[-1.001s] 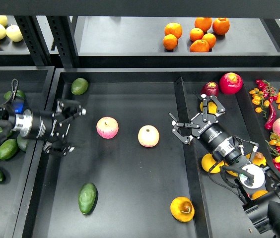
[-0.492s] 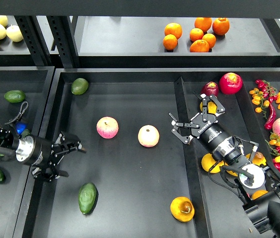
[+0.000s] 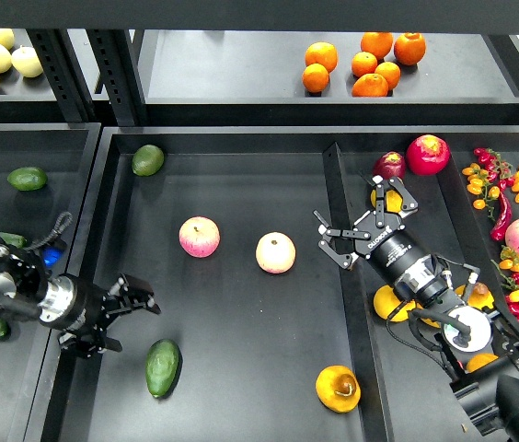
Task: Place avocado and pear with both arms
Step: 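Swing the left gripper toward the green avocado on the table, then lower the left gripper over the avocado and close on it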
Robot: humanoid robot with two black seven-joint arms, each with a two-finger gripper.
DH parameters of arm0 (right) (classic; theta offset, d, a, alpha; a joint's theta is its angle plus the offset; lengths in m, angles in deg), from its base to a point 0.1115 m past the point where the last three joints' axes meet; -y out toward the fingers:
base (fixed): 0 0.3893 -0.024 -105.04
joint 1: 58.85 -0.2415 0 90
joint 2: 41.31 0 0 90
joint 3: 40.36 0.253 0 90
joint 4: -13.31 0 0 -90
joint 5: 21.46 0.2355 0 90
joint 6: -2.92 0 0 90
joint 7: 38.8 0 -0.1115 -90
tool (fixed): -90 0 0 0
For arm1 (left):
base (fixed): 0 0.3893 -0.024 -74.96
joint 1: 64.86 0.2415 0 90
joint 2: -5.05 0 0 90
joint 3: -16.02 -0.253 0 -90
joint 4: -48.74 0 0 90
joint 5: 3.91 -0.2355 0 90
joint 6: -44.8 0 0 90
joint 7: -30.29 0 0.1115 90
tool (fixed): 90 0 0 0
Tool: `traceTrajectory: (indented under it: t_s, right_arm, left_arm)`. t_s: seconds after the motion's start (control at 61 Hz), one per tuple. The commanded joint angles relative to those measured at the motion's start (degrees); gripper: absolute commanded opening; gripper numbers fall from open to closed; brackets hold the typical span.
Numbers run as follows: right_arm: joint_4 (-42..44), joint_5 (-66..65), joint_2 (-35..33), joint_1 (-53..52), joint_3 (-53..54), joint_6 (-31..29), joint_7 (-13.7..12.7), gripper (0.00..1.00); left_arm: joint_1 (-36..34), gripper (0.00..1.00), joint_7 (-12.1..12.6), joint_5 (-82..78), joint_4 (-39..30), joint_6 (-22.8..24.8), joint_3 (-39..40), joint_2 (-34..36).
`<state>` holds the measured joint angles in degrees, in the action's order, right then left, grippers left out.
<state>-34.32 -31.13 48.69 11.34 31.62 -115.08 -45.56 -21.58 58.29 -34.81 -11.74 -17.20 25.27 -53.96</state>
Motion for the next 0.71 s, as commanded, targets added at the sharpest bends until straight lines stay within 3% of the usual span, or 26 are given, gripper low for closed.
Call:
traceTrajectory:
  t_s: [0.0,0.689]
  right_arm:
    - [-0.1,0.0,0.0,0.3,0.0,0.0,0.0,0.99]
    - [-0.4,0.0,0.0,1.4,0.0,0.0,0.1,0.99]
  left_arm:
    - [0.1,0.96,0.0,-1.4,0.3,0.0,0.1,-1.1]
    - [2.5,0.97,0.0,-8.3,3.8,0.0,0.1,-5.5]
